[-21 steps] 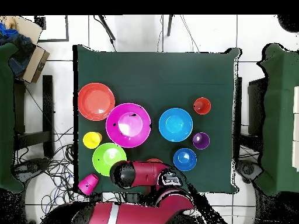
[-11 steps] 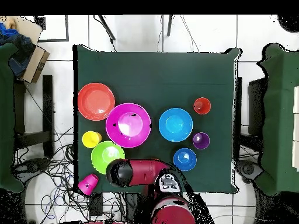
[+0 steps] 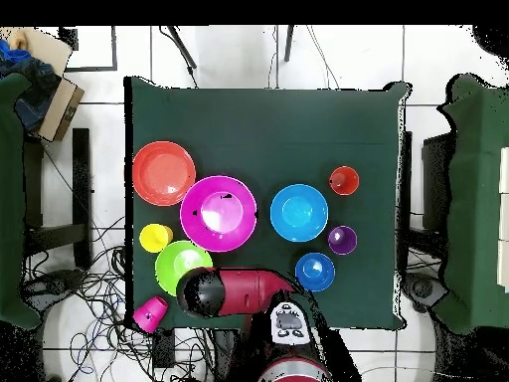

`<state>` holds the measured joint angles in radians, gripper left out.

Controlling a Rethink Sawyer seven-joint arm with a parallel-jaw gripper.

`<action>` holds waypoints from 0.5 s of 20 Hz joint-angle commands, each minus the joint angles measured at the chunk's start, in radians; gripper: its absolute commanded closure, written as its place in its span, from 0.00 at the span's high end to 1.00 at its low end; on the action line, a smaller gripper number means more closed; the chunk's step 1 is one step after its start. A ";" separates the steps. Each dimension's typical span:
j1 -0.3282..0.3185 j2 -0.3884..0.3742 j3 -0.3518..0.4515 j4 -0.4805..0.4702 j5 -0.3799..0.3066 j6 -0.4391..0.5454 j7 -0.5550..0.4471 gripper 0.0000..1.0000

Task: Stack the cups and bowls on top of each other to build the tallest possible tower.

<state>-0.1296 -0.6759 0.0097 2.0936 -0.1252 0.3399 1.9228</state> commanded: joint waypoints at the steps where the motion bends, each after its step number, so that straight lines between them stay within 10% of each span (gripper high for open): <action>1: 0.006 0.014 0.086 -0.022 -0.006 0.067 0.054 1.00; 10: 0.021 -0.011 0.083 -0.052 0.002 0.140 0.046 1.00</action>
<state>-0.1289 -0.6790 0.0115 2.0936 -0.1252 0.3723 1.9228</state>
